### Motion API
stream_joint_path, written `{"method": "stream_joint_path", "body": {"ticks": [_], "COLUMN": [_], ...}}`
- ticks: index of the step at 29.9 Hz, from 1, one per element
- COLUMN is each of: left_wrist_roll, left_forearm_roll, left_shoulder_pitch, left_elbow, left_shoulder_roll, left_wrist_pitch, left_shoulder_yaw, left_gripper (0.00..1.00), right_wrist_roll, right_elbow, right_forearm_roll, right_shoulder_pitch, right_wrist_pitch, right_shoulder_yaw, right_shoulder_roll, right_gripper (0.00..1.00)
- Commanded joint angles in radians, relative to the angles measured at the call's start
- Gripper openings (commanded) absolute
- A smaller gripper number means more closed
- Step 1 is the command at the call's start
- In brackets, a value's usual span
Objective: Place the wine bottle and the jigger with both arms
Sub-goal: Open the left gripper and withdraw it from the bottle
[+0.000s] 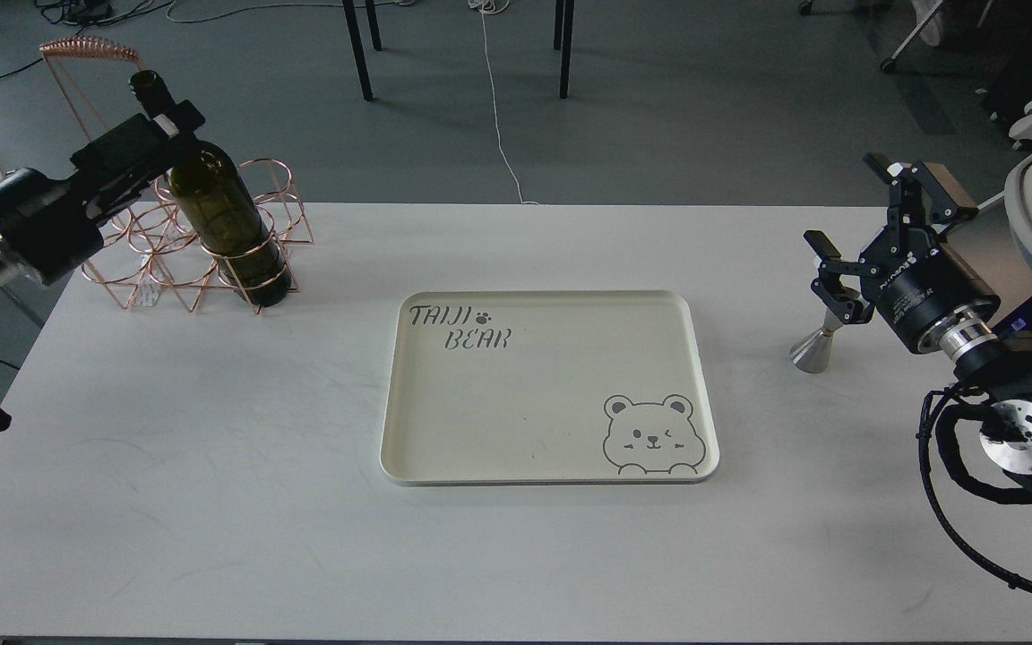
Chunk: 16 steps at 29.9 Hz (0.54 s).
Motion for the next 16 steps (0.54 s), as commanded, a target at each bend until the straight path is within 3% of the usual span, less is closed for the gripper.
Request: {"method": "stream_joint_path", "body": {"ticks": [1, 9, 16], "left_wrist_roll": [0.0, 0.0, 0.0], "left_forearm_roll": [-0.159, -0.244, -0.253], "left_shoulder_pitch": [0.082, 0.167, 0.226], "left_elbow": [-0.017, 0.0, 0.016], "left_shoulder_roll": [-0.096, -0.314, -0.401], "left_wrist_pitch": [-0.027, -0.018, -0.029], "left_shoulder_yaw": [-0.073, -0.145, -0.216], "left_gripper": [0.99, 0.99, 0.99], "right_wrist_roll": [0.0, 0.0, 0.0], "right_elbow": [-0.019, -0.047, -0.042], "right_forearm_roll": [-0.002, -0.007, -0.007], "right_shoulder_pitch": [0.001, -0.017, -0.026], "right_wrist_pitch": [0.0, 0.001, 0.001], "right_shoulder_yaw": [-0.002, -0.01, -0.007], "right_shoulder_roll": [0.003, 0.081, 0.112], "right_gripper": [0.98, 0.98, 0.98]}}
